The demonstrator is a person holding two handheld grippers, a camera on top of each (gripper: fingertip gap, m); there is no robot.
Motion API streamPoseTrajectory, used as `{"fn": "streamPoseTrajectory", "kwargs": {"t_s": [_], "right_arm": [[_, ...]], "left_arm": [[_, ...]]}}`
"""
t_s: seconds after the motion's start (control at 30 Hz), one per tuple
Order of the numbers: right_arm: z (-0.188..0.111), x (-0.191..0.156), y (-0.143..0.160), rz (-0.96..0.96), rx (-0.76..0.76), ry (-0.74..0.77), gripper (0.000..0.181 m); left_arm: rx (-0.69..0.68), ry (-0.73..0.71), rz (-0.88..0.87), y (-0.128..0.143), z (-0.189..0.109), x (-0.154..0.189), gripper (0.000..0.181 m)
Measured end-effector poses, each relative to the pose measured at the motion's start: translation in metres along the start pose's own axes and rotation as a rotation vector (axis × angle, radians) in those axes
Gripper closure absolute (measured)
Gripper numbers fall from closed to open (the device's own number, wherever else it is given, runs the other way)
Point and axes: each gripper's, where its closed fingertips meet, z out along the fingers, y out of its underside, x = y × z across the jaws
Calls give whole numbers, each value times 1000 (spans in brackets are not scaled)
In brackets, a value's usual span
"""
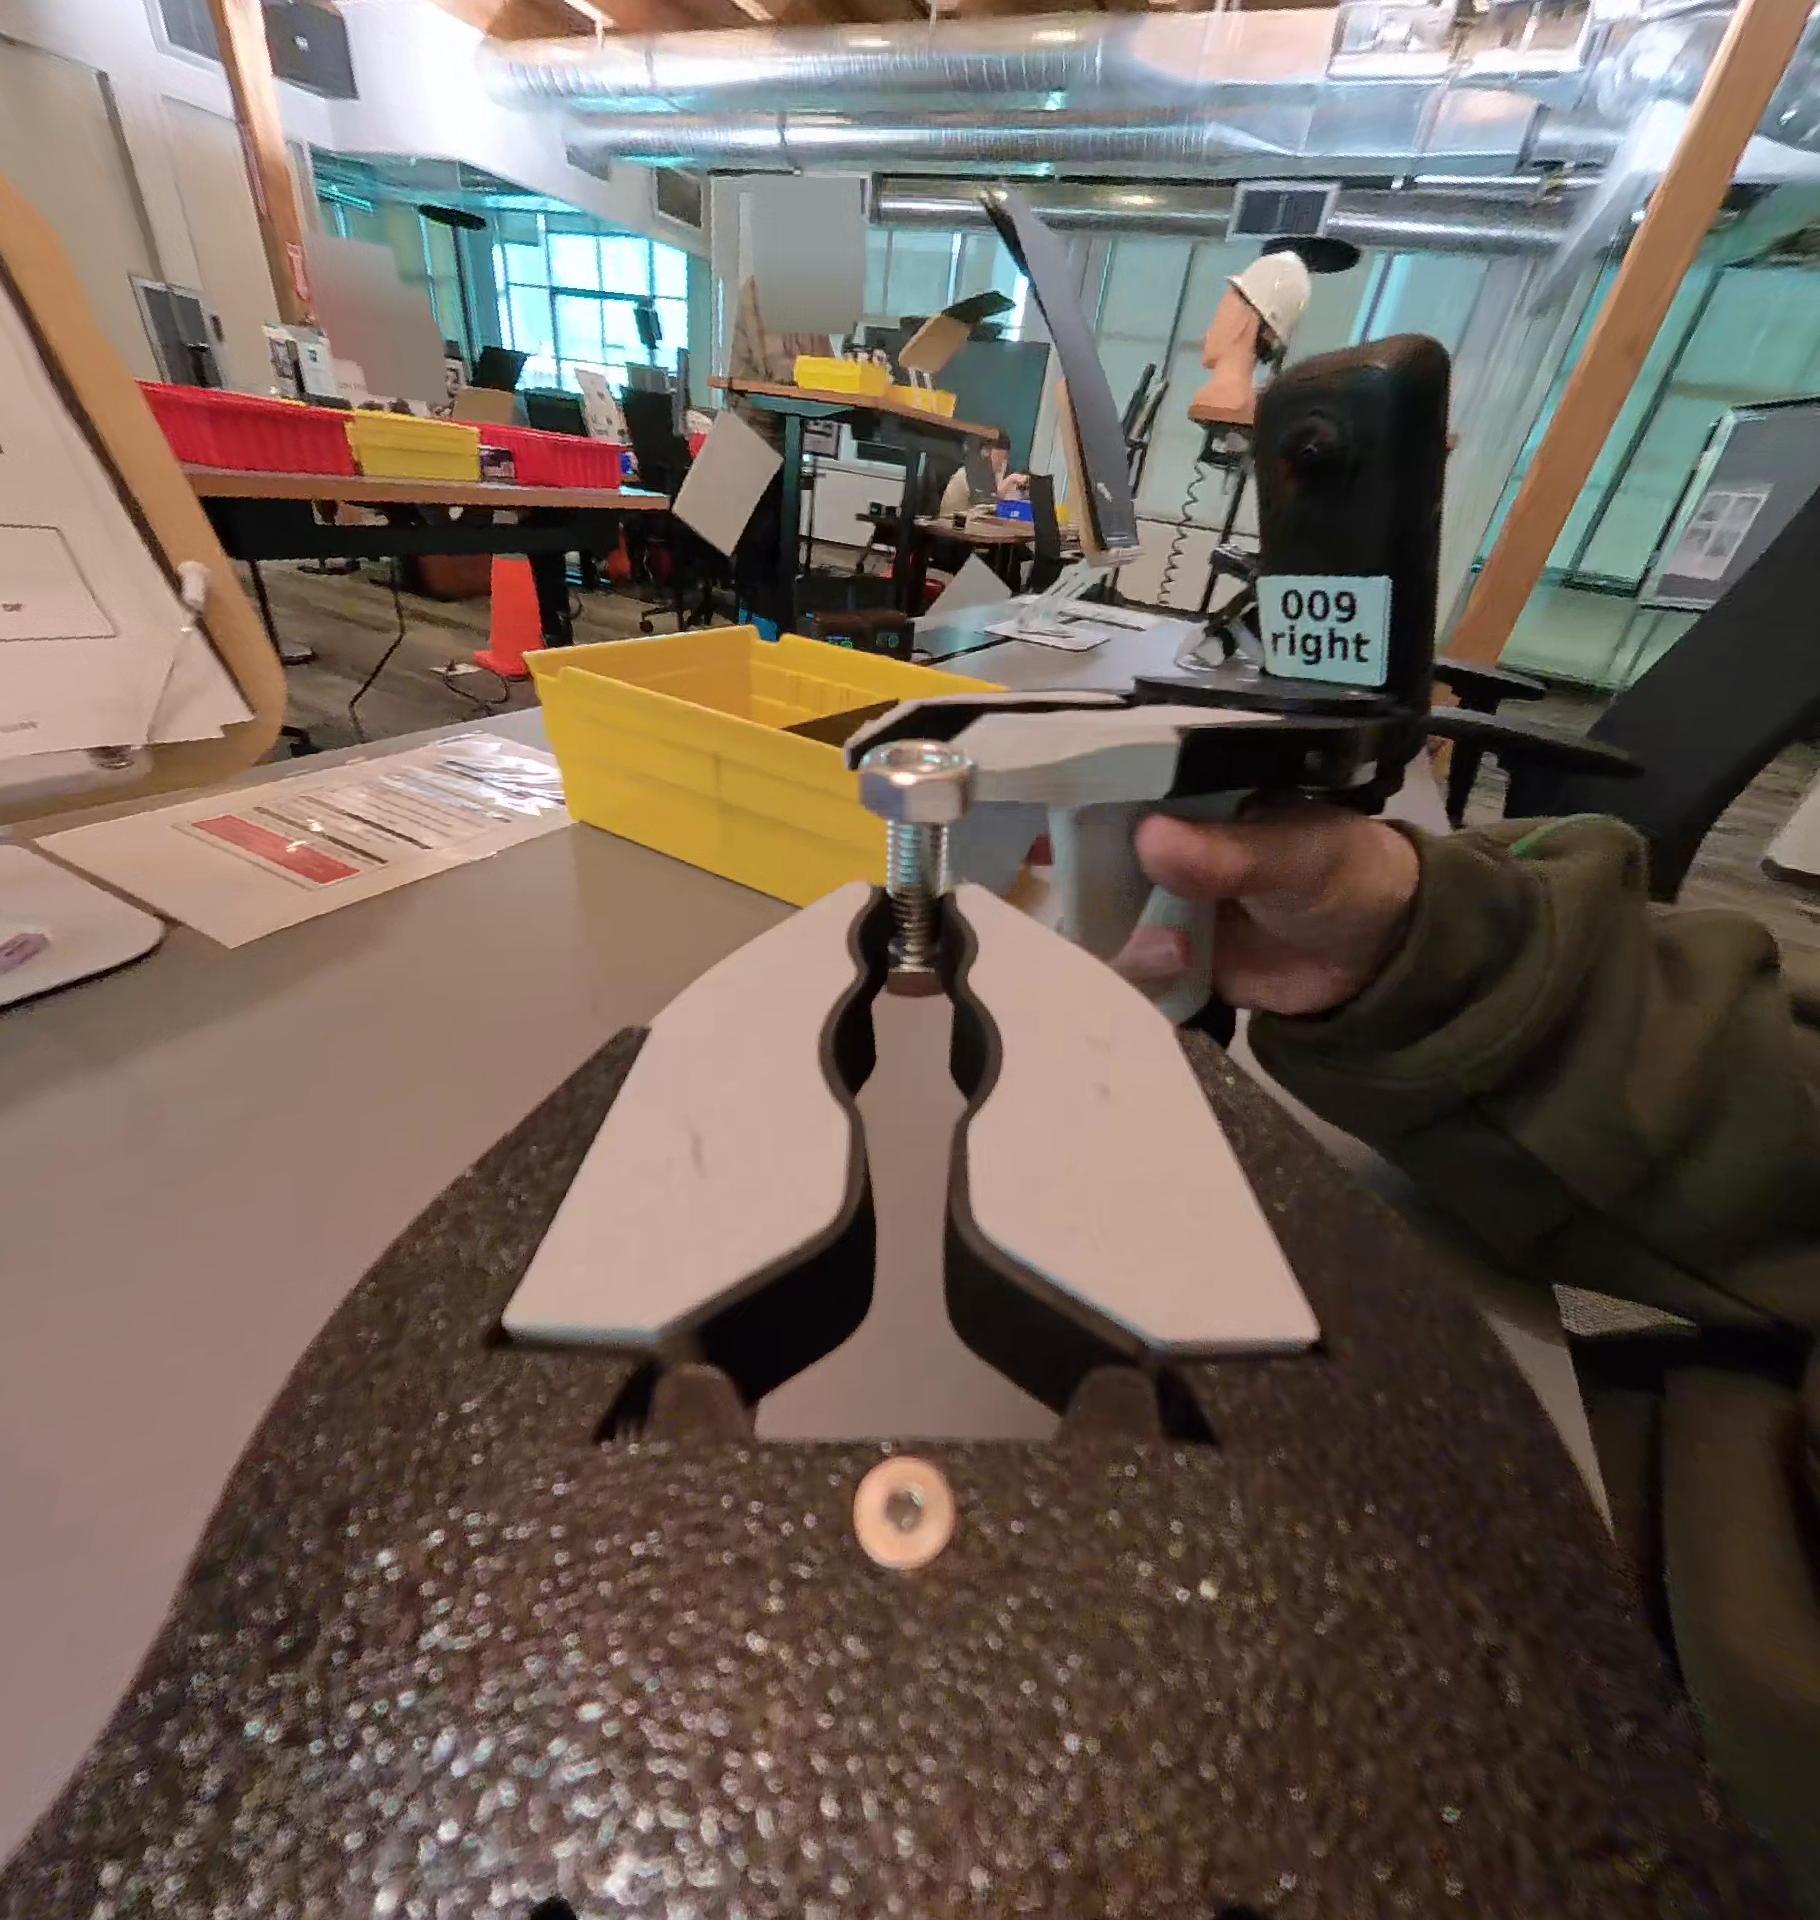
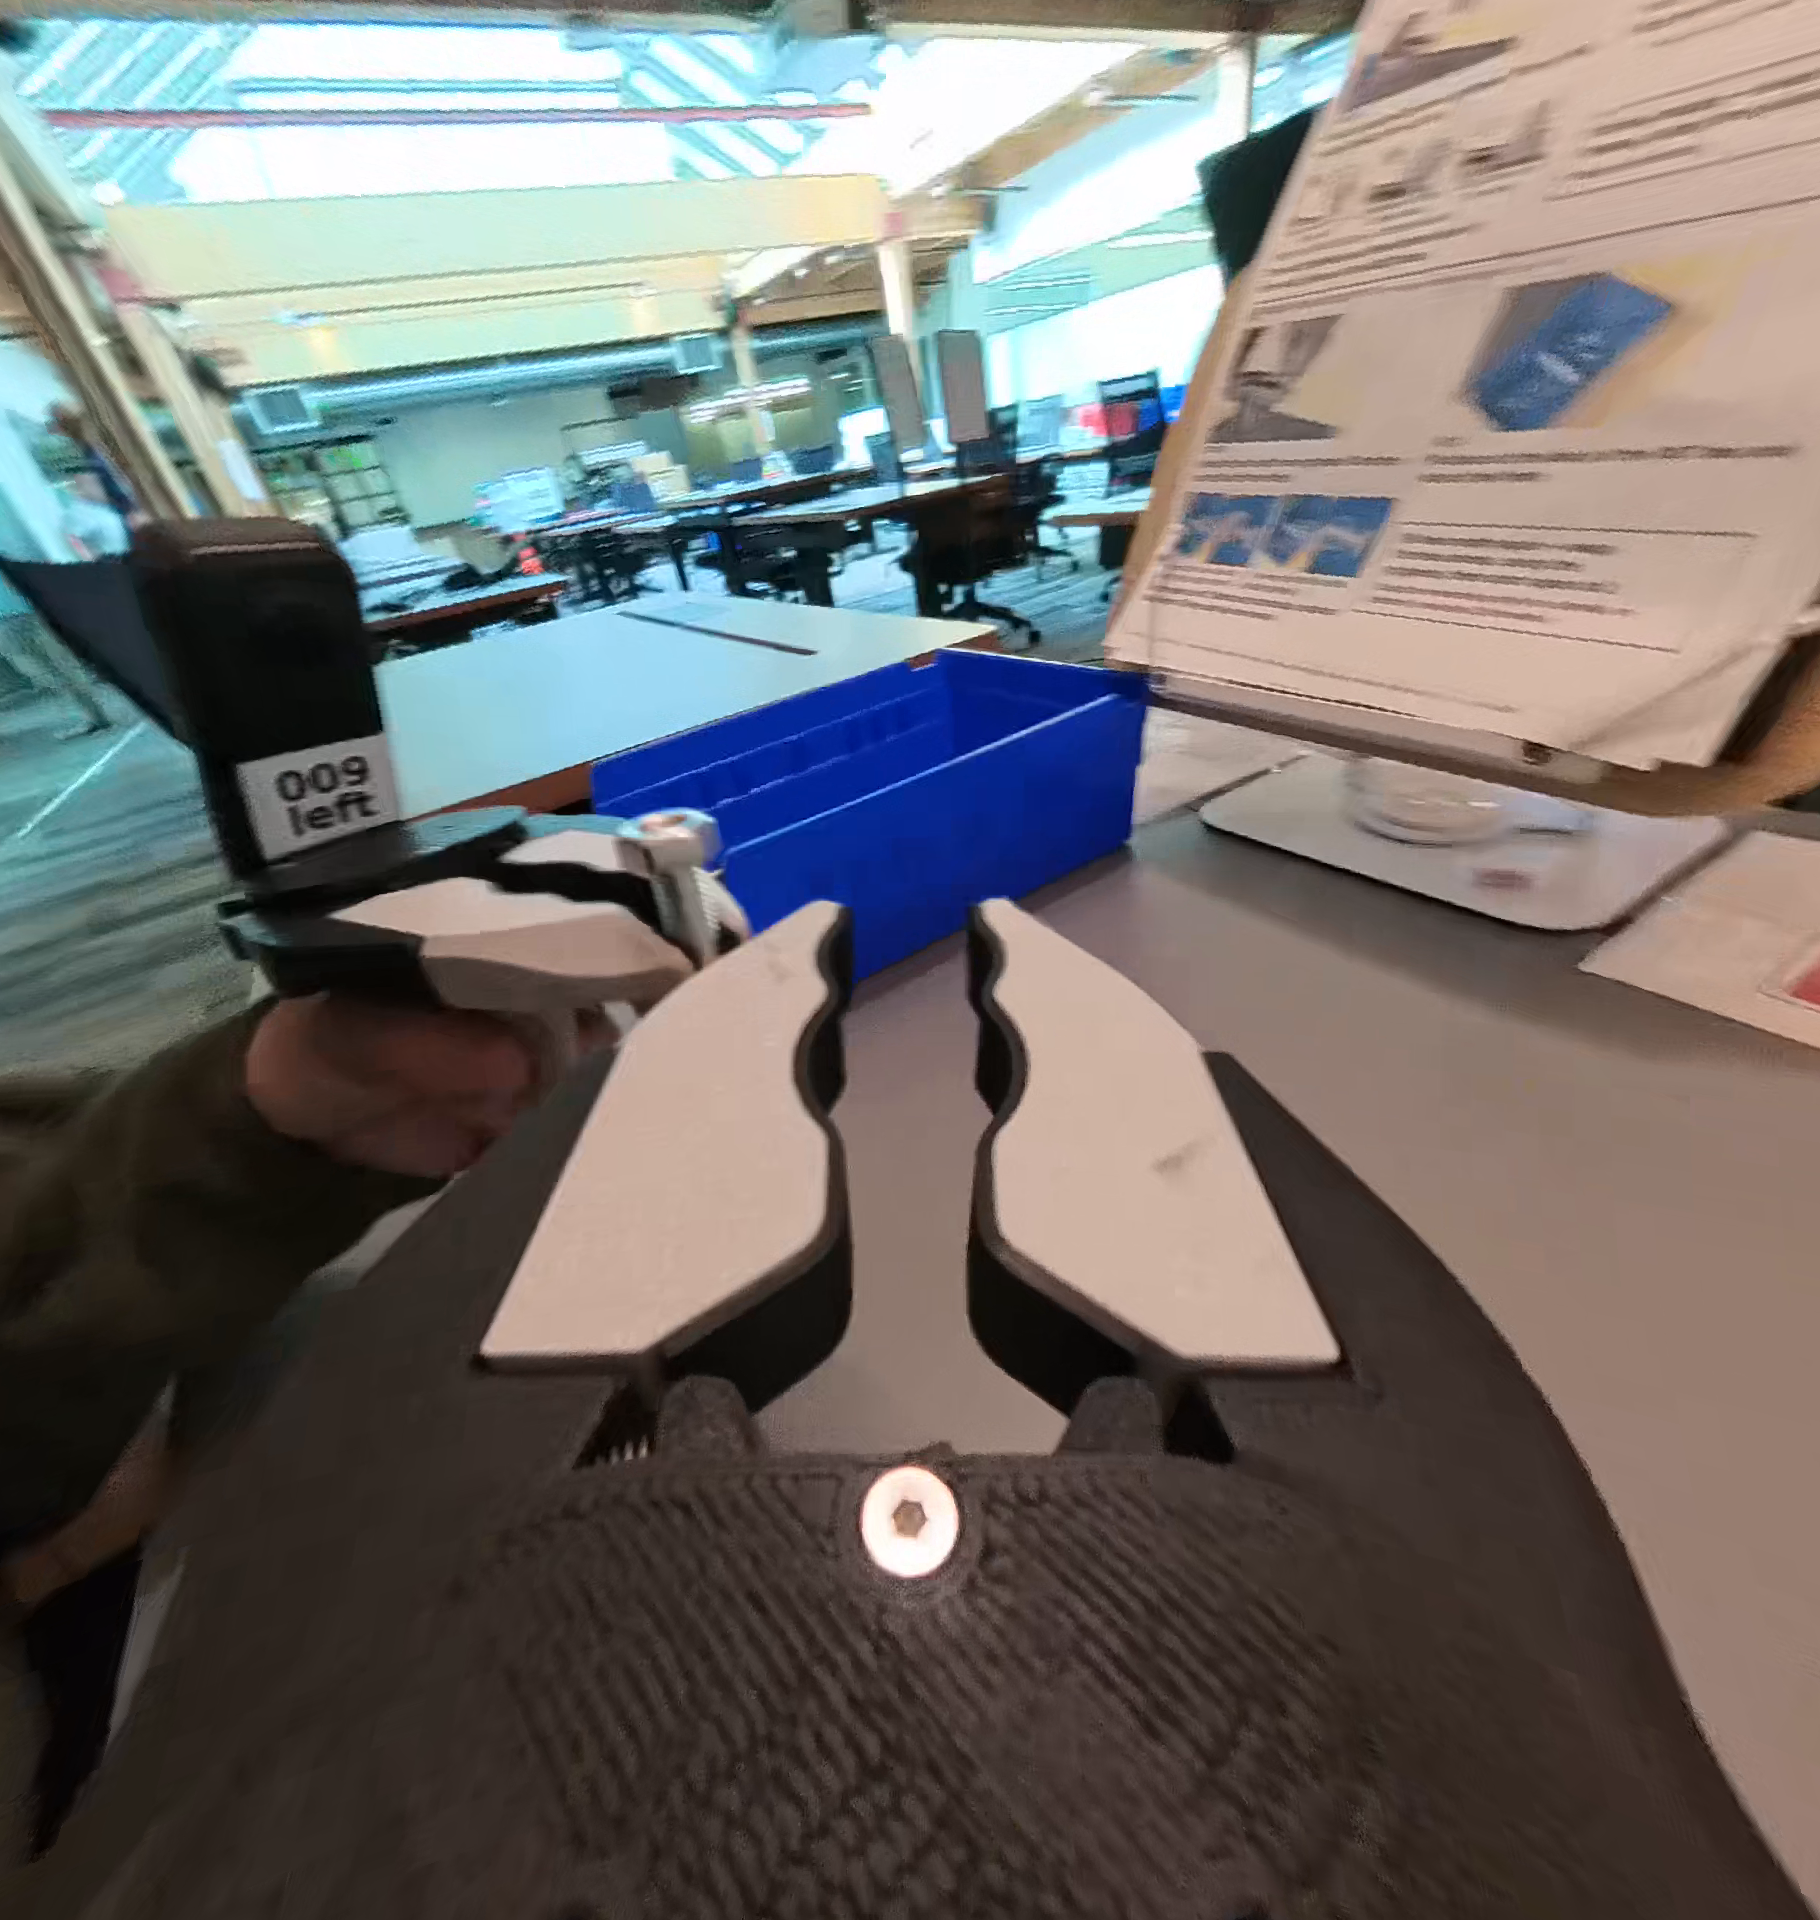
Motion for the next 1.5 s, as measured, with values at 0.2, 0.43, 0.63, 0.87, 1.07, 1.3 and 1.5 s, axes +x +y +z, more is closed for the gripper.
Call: {"fn": "streamPoseTrajectory", "kwargs": {"t_s": [0.2,0.43,0.63,0.87,1.07,1.3,1.5], "right_arm": [[3,-38,-8,4,42,-170,149],[17,-44,-3,-68,8,-129,153],[3,-14,-6,-31,16,-22,163],[7,-49,-12,-56,26,-171,152],[17,-52,-9,-101,4,-113,159],[13,-59,-10,-70,-16,-196,164],[-8,-84,-11,-27,-12,-508,164]], "left_arm": [[-37,-19,32,6,1,1,172],[-49,-23,73,4,5,8,172],[-9,-36,65,-4,-3,2,173],[-30,-28,87,-1,1,6,173],[-39,-40,102,-2,-1,5,172],[-33,43,99,-2,-4,14,172],[-10,337,68,-3,-15,49,172]]}}
